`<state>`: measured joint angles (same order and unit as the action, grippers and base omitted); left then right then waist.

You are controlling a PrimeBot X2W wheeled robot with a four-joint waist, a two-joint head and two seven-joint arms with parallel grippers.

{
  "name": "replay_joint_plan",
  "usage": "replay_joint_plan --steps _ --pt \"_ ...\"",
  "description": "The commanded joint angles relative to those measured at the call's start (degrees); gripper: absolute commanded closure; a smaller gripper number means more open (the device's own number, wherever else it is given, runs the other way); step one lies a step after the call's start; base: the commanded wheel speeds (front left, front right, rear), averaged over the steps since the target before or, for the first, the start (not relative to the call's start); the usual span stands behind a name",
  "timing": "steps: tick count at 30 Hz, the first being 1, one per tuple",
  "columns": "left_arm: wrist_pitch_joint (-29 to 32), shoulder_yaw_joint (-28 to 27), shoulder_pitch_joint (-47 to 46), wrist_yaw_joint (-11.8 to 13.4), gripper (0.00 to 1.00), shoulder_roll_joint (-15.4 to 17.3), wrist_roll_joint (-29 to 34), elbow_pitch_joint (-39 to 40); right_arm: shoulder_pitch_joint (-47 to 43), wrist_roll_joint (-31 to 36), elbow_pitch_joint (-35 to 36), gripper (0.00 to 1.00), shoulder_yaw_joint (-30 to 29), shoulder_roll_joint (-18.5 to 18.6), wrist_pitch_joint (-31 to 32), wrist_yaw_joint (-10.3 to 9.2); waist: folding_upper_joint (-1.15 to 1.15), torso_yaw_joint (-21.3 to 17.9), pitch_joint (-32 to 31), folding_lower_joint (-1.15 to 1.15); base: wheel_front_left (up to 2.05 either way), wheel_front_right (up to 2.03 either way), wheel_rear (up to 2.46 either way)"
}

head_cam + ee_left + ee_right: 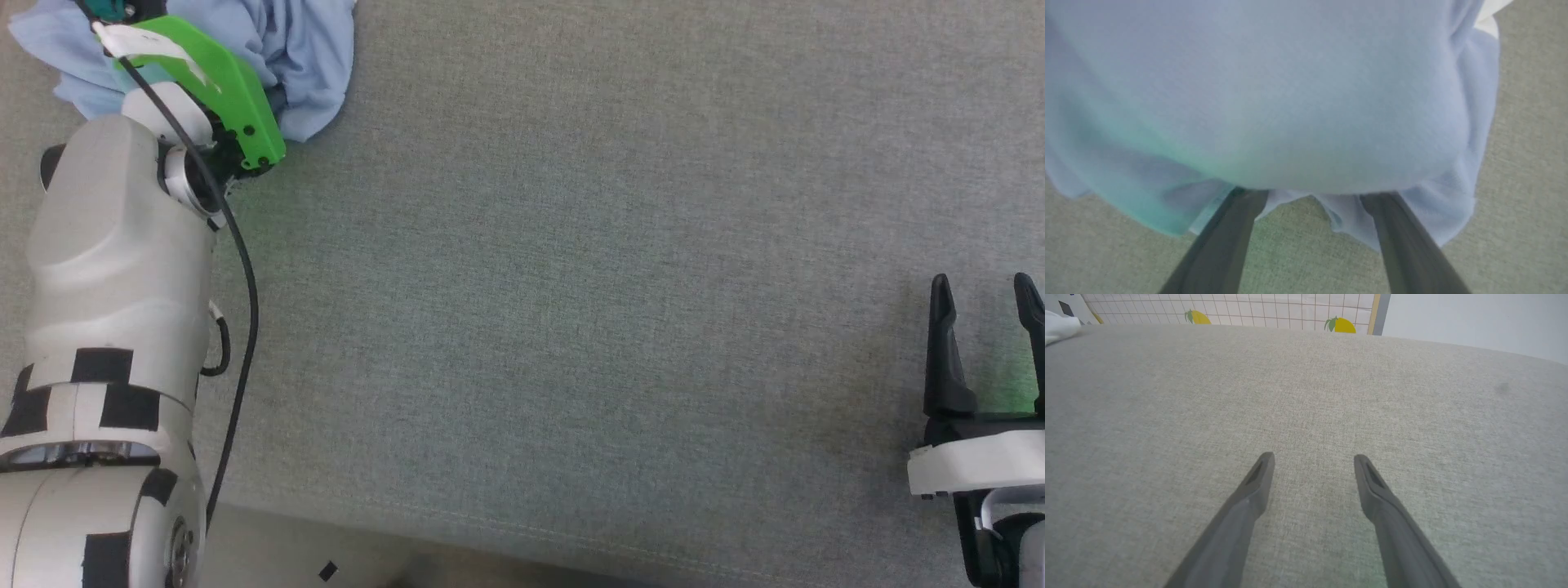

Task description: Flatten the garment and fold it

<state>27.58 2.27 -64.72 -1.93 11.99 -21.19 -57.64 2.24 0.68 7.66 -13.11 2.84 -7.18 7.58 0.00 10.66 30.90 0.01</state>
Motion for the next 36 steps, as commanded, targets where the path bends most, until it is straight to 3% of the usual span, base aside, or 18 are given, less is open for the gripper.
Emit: replay_joint_plan --steps 1,3,5,6,12,17,22,28,36 --pt "0.4 0.4 0.3 -0.3 0.00 -1.1 -0.5 -1.2 -0.1 0.7 0.6 0.00 0.2 0.0 0.3 -0.09 0.00 -0.1 1.0 -0.01 0.00 0.00 0.00" --pt "-0.6 0.2 0.6 -0.2 0.00 -1.5 -0.9 -1.6 -0.1 0.8 0.8 0.00 0.4 0.0 0.5 -0.09 0.00 0.2 1.0 -0.01 0.00 0.00 0.00" --pt "-1.9 -0.1 0.6 0.0 0.56 -1.9 -1.4 -1.9 -0.2 0.8 0.9 0.00 0.5 0.0 0.7 -0.09 0.00 0.6 0.8 -0.01 0.00 0.00 0.00" --pt "-3.3 -0.2 0.4 0.1 1.00 -2.0 -1.4 -1.7 -0.2 0.9 1.0 0.00 0.5 0.0 0.8 -0.09 0.00 0.8 0.6 -0.01 0.00 0.00 0.00" --pt "-13.4 -1.9 -1.2 0.6 1.00 -1.2 -2.3 -0.3 0.0 0.8 -0.2 0.00 1.7 0.0 0.6 -0.09 0.00 1.6 -2.1 -0.01 0.00 0.00 0.00" --pt "-21.4 -2.4 -3.4 0.0 1.00 1.3 -1.8 1.5 0.6 -0.3 -2.7 0.00 3.0 0.0 -0.2 -0.09 0.00 1.6 -6.1 -0.01 0.00 0.00 0.00" --pt "-28.4 -1.1 -7.3 -2.6 1.00 5.3 -0.1 5.7 0.6 -1.9 -6.4 0.00 4.7 0.0 -1.7 -0.09 0.00 1.2 -10.8 -0.01 0.00 0.00 0.00" --pt "-30.8 1.6 -13.2 -4.2 1.00 7.5 1.5 10.2 0.4 -3.7 -10.8 0.00 5.9 0.0 -3.7 -0.09 0.00 0.8 -16.0 -0.01 0.00 0.00 0.00" --pt "-28.0 6.9 -17.4 -5.4 1.00 5.7 -0.5 14.4 0.1 -5.9 -16.3 0.00 6.9 0.0 -5.9 -0.09 0.00 -1.9 -22.6 -0.01 0.00 0.00 0.00"
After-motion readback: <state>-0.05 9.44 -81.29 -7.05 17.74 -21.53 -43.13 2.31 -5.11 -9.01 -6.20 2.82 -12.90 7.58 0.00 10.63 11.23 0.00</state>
